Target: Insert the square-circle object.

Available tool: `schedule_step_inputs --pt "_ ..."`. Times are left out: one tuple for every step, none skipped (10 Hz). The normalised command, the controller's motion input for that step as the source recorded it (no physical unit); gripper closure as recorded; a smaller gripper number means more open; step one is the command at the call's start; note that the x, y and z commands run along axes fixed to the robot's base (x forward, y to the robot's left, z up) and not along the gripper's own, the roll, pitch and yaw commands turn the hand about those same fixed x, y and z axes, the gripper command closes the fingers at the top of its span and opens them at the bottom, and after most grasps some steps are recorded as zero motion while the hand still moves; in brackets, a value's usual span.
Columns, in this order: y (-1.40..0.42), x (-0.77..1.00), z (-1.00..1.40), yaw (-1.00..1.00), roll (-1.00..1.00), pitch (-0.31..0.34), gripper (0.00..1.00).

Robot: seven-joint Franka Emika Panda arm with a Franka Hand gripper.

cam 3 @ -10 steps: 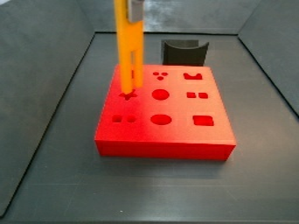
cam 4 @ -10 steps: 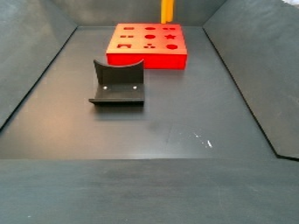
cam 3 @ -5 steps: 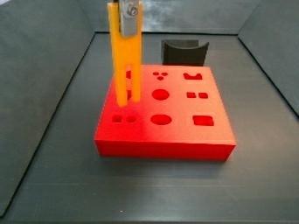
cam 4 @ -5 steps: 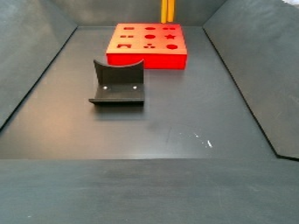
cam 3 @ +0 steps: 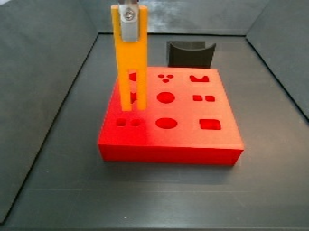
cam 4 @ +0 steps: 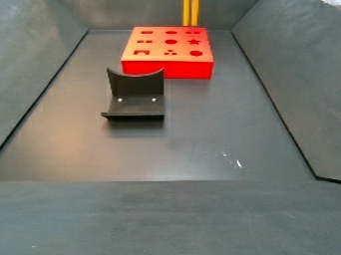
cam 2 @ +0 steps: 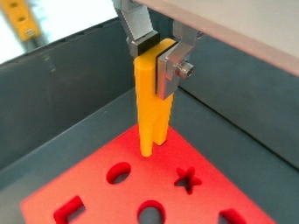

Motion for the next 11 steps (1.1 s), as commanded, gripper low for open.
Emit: schedule_step_inputs --pt "0.0 0.01 0.0 -0.35 0.0 -0.039 1.0" --pt "0.0 0.0 -0.02 0.0 0.01 0.0 1.0" --pt "-0.04 0.0 -0.21 -0.05 0.04 -0.007 1.0" --pt "-0.23 -0.01 -0.25 -0.04 0.19 0.0 1.0" --pt "-0.19 0.0 -0.24 0.0 0.19 0.0 1.0" --pt "-0.03 -0.06 -0.17 0.0 0.04 -0.019 1.0" --pt "0.0 -0.03 -0.22 0.0 0.0 -0.047 1.0" --pt "-0.04 -0.07 -0.26 0.0 0.0 -0.07 1.0" --pt "-0.08 0.0 -0.22 0.0 0.0 -0.066 1.0" --pt "-0.07 0.0 -0.19 0.0 0.0 -0.071 1.0" --pt "-0.08 0.0 -0.19 0.0 0.0 -0.076 1.0"
